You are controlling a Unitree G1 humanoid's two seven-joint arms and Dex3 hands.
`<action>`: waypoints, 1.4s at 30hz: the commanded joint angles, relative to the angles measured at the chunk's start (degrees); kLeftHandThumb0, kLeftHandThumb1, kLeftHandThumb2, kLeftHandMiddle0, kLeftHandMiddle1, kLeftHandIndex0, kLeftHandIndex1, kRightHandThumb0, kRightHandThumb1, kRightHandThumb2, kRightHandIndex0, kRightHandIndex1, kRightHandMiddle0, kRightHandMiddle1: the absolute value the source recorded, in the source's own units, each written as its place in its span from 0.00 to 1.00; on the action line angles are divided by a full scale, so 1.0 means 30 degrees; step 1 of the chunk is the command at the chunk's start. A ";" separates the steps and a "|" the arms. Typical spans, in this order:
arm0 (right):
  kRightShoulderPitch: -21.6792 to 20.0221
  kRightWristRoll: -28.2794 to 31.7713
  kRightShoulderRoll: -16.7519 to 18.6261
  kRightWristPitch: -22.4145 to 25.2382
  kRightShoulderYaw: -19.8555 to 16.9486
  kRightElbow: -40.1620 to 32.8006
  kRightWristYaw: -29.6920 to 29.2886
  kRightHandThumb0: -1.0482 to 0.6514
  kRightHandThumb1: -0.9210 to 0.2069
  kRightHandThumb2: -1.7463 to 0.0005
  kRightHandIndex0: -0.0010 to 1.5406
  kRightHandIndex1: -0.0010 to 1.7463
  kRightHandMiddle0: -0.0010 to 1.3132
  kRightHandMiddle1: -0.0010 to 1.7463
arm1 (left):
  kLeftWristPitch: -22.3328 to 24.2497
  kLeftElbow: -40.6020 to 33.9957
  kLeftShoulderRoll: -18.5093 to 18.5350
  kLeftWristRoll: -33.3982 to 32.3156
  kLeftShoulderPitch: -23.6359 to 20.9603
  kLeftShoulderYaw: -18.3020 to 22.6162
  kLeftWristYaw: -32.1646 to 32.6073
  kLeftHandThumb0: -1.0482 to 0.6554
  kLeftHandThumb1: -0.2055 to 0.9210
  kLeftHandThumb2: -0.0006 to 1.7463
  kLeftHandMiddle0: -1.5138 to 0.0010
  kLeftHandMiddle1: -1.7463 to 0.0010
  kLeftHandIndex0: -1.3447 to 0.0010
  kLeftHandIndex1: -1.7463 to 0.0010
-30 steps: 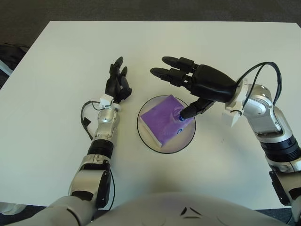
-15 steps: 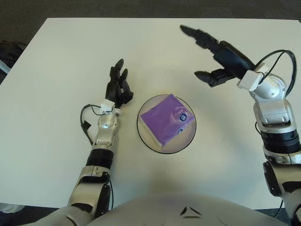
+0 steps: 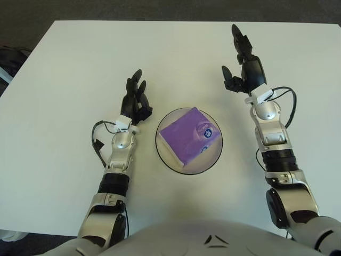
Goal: Put the tissue paper into the plate.
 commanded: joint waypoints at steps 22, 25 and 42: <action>0.3332 0.2093 0.2562 -0.1286 -0.0772 0.1603 -0.0734 0.20 0.00 0.42 0.08 0.01 0.00 0.18 | 0.2369 0.0270 -0.0077 0.0224 0.2665 -0.0250 0.0041 0.16 1.00 0.57 0.78 1.00 1.00 0.70; 0.3499 0.2237 0.2795 -0.1105 -0.0815 0.1595 -0.0740 0.21 0.00 0.42 0.09 0.01 0.00 0.19 | 0.2478 0.0186 -0.0060 0.0281 0.2668 -0.0287 0.0080 0.15 1.00 0.58 0.79 1.00 1.00 0.71; 0.4941 0.3231 0.3438 -0.0590 -0.1129 0.1571 -0.0602 0.22 0.00 0.42 0.10 0.01 0.00 0.23 | 0.3328 -0.0477 -0.0199 0.0251 0.2759 -0.0307 0.0300 0.16 1.00 0.56 0.79 1.00 1.00 0.71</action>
